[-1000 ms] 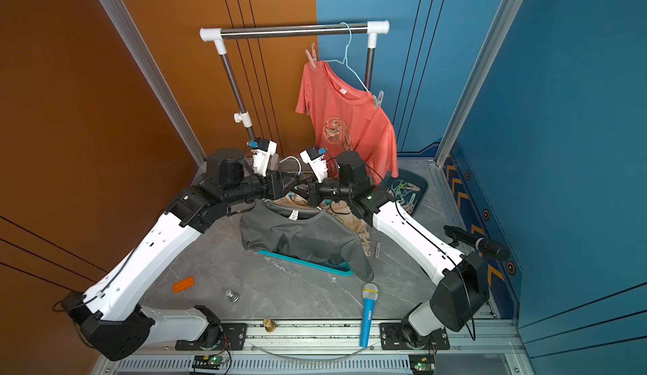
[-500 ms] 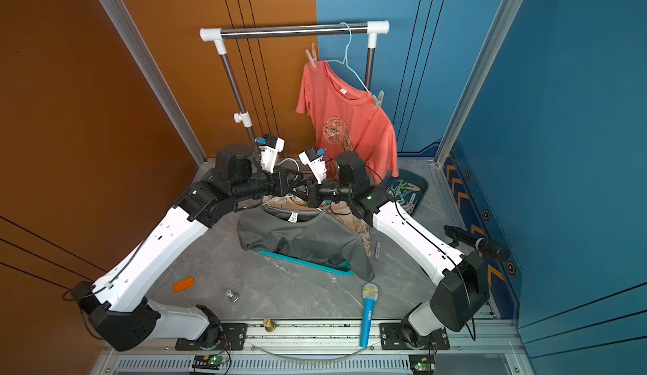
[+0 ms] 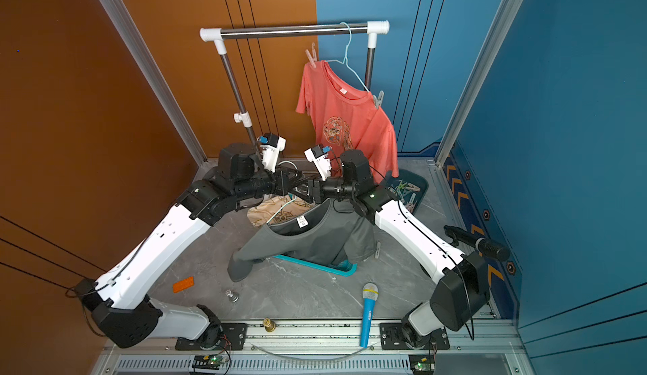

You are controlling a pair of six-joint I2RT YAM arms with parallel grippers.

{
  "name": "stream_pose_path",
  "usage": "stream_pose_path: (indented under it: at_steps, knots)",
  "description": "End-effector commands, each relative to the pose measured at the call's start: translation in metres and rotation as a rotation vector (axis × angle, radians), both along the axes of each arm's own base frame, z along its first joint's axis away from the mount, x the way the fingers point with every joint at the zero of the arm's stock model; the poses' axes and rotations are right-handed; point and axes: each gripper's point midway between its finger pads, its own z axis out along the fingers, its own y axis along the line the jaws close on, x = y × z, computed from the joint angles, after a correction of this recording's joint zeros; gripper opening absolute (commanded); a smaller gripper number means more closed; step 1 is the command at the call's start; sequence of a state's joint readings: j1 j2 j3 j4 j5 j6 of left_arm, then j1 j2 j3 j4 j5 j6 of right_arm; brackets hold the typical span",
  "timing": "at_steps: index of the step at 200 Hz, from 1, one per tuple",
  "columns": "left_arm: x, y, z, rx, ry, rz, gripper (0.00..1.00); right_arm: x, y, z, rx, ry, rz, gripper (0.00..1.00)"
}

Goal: Use clothespins to secure the t-shirt on both sides of the hanger
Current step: Pick up the hanger from the basket, then adjust the clothespin at the center of the board.

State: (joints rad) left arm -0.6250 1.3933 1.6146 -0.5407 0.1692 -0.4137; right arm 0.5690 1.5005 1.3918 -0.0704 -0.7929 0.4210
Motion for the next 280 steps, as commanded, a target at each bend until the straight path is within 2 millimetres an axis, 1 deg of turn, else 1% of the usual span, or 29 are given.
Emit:
stream_pose_path:
  at_steps: [1, 22, 33, 59, 71, 86, 104, 121, 139, 154, 167, 179, 202, 221, 238, 259, 280]
  knots:
    - [-0.008, 0.005, 0.014, 0.038, -0.071, -0.017, 0.09, -0.007, -0.026, 0.036, 0.038, -0.047, -0.057, 0.56]
    - [-0.011, 0.010, 0.022, 0.061, -0.125, -0.032, 0.09, -0.008, -0.057, 0.035, -0.061, -0.097, -0.167, 0.58]
    - [-0.013, 0.012, 0.028, 0.066, -0.151, -0.040, 0.10, -0.008, -0.074, 0.028, -0.140, -0.123, -0.239, 0.60]
    - [-0.019, 0.017, 0.045, 0.066, -0.213, -0.050, 0.10, -0.012, -0.110, 0.019, -0.261, -0.153, -0.372, 0.60]
    - [-0.022, 0.020, 0.056, 0.068, -0.247, -0.053, 0.10, -0.011, -0.129, 0.013, -0.317, -0.149, -0.455, 0.60]
    - [-0.028, 0.025, 0.075, 0.071, -0.304, -0.060, 0.11, -0.007, -0.159, 0.003, -0.400, -0.132, -0.596, 0.60]
    - [-0.039, 0.035, 0.107, 0.075, -0.402, -0.060, 0.11, -0.007, -0.200, -0.020, -0.520, -0.074, -0.767, 0.57]
    - [-0.050, 0.047, 0.138, 0.065, -0.493, -0.046, 0.12, -0.013, -0.232, -0.050, -0.605, 0.016, -0.876, 0.53]
    - [-0.061, 0.056, 0.168, 0.042, -0.582, -0.039, 0.13, -0.023, -0.258, -0.088, -0.657, 0.140, -0.944, 0.48]
    - [-0.066, 0.058, 0.180, 0.026, -0.615, -0.046, 0.13, -0.033, -0.275, -0.120, -0.689, 0.248, -0.986, 0.44]
    - [-0.068, 0.055, 0.182, 0.012, -0.619, -0.066, 0.13, -0.042, -0.283, -0.145, -0.704, 0.334, -0.996, 0.42]
    - [-0.066, 0.049, 0.176, 0.006, -0.604, -0.087, 0.12, -0.048, -0.287, -0.166, -0.715, 0.402, -0.997, 0.41]
    - [-0.058, 0.042, 0.161, 0.011, -0.563, -0.099, 0.12, -0.056, -0.286, -0.204, -0.761, 0.519, -0.965, 0.41]
    - [-0.054, 0.039, 0.152, 0.006, -0.544, -0.101, 0.12, -0.056, -0.283, -0.235, -0.799, 0.597, -0.941, 0.39]
    - [-0.054, 0.039, 0.149, 0.000, -0.537, -0.099, 0.12, -0.052, -0.277, -0.256, -0.802, 0.645, -0.916, 0.35]
    - [-0.051, 0.041, 0.145, 0.006, -0.526, -0.089, 0.12, -0.042, -0.270, -0.273, -0.799, 0.679, -0.904, 0.31]
    - [-0.048, 0.041, 0.140, 0.012, -0.510, -0.084, 0.12, -0.032, -0.268, -0.290, -0.816, 0.702, -0.903, 0.30]
